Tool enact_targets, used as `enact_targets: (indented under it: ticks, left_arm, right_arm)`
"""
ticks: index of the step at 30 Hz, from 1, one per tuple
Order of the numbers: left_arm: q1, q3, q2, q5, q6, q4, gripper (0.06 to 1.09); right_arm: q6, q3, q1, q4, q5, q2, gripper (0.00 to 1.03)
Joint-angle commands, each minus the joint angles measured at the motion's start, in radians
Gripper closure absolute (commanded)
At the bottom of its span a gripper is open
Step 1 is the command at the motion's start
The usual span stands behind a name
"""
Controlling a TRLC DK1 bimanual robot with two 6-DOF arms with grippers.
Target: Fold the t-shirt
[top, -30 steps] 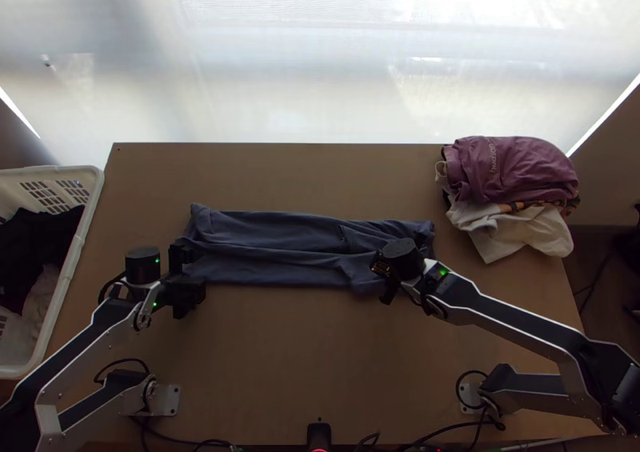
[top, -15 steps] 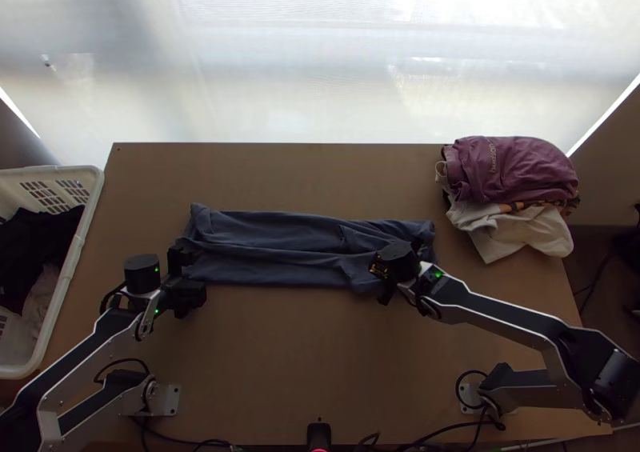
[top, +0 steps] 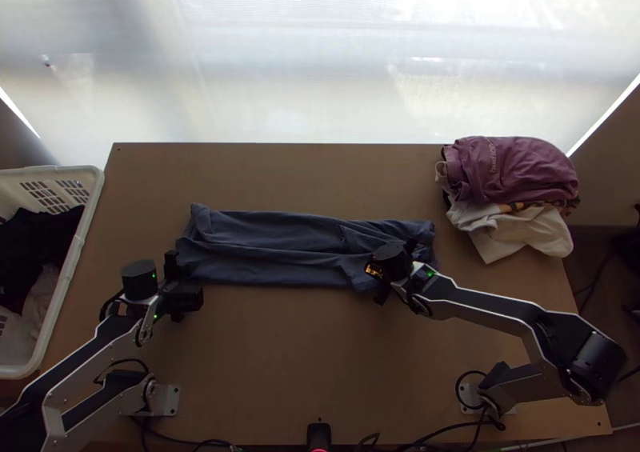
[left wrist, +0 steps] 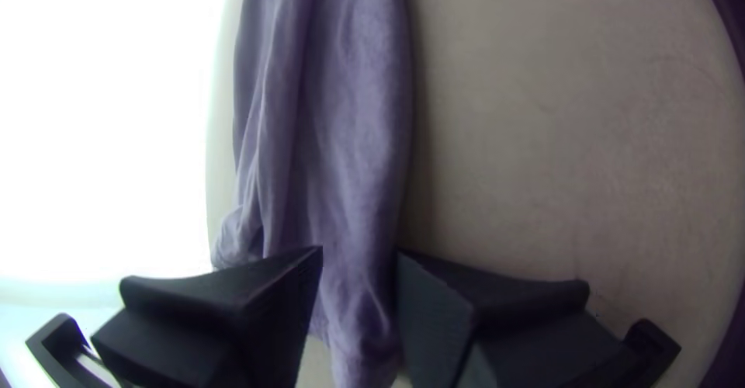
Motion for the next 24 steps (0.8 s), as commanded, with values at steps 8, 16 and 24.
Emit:
enact_targets:
  ticks: [8, 16, 24]
  left_arm:
    - [-0.006, -0.003, -0.071, 0.073, -0.044, 0.028, 1.05]
    - [-0.037, -0.008, -0.215, 0.113, 0.020, 0.008, 1.05]
    - [-0.181, 0.021, -0.241, 0.105, 0.026, 0.035, 1.05]
  right_arm:
    - [0.000, -0.004, 0.015, 0.005, -0.001, 0.001, 1.00]
    - [0.011, -0.001, 0.024, 0.005, -0.001, -0.007, 1.00]
    - [0.015, 0.002, 0.027, 0.006, -0.001, -0.007, 1.00]
